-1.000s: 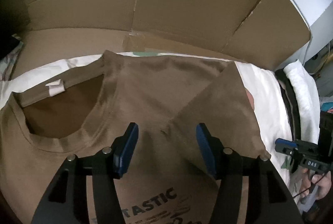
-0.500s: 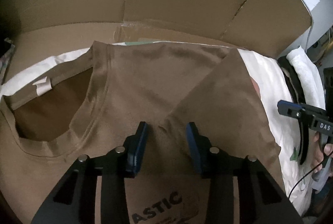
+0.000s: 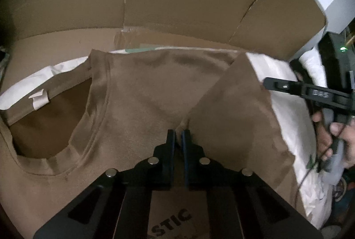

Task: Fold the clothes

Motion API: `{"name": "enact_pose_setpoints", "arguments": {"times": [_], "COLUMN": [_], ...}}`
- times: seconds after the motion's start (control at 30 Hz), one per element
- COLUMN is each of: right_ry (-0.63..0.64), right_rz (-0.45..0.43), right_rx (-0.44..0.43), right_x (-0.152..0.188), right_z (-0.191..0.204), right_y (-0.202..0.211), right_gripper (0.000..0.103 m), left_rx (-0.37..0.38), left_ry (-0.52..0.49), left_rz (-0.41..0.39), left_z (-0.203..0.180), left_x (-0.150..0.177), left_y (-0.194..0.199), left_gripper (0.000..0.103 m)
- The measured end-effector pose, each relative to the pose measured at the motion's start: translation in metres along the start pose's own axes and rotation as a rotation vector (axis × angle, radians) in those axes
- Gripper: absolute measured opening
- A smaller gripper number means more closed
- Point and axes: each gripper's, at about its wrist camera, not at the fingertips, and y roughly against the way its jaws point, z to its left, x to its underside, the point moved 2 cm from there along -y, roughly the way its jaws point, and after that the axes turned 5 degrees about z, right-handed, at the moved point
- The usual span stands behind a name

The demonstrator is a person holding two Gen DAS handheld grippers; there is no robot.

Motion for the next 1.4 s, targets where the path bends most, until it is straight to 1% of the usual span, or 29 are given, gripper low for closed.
{"name": "enact_pose_setpoints", "arguments": {"times": [0.07, 0.27, 0.5, 0.67, 0.73, 0.87, 0.9, 0.93, 0.97, 1.07, 1.13, 1.23, 1.33, 1.4], "right_ry": [-0.002, 0.016, 0.036, 0.056, 0.084, 0.102, 0.114, 0.129, 0.151, 0.185, 0.203, 0.21, 0.181, 0.161], "right_rz": [-0.005, 0.003, 0.025, 0.046, 0.056, 0.066, 0.064, 0.062, 0.061, 0.061, 0.057, 0.066, 0.075, 0.072], "right_rx": [-0.02, -0.006, 0.025, 0.035, 0.04, 0.031, 0.038, 0.047, 0.063, 0.098, 0.114, 0.116, 0.097, 0.099], "right_x": [-0.005, -0.013, -0.024, -0.033, -0.035, -0.041, -0.043, -0.044, -0.045, -0.048, -0.048, -0.047, -0.049, -0.048], "right_z": [0.003, 0.014, 0.019, 0.021, 0.025, 0.025, 0.025, 0.026, 0.027, 0.028, 0.028, 0.023, 0.019, 0.017], "right_y": [-0.002, -0.015, -0.03, -0.039, -0.043, -0.046, -0.046, -0.046, -0.047, -0.048, -0.048, -0.053, -0.051, -0.041], "right_gripper": [0.02, 0.023, 0.023, 0.024, 0.024, 0.024, 0.023, 0.016, 0.012, 0.008, 0.008, 0.008, 0.01, 0.02], "left_rx": [0.011, 0.017, 0.009, 0.004, 0.004, 0.005, 0.003, 0.002, 0.001, -0.002, -0.004, -0.007, -0.012, -0.016], "left_ry": [0.006, 0.007, 0.065, 0.077, 0.081, 0.08, 0.08, 0.081, 0.081, 0.081, 0.081, 0.082, 0.086, 0.093], "left_rz": [-0.015, -0.03, -0.021, -0.019, -0.015, -0.004, 0.0, 0.004, 0.009, 0.021, 0.029, 0.041, 0.044, 0.039], "left_z": [0.001, 0.003, 0.008, 0.012, 0.013, 0.013, 0.013, 0.014, 0.014, 0.016, 0.017, 0.019, 0.019, 0.018], "left_x": [-0.001, 0.001, 0.004, 0.006, 0.006, 0.004, 0.003, 0.002, 0.002, -0.001, -0.002, -0.005, -0.005, -0.003], "left_y": [0.007, 0.021, 0.019, 0.02, 0.019, 0.014, 0.012, 0.01, 0.008, 0.002, -0.002, -0.008, -0.009, -0.005], "left_gripper": [0.005, 0.005, 0.005, 0.005, 0.005, 0.005, 0.005, 0.005, 0.005, 0.005, 0.005, 0.005, 0.005, 0.005]}}
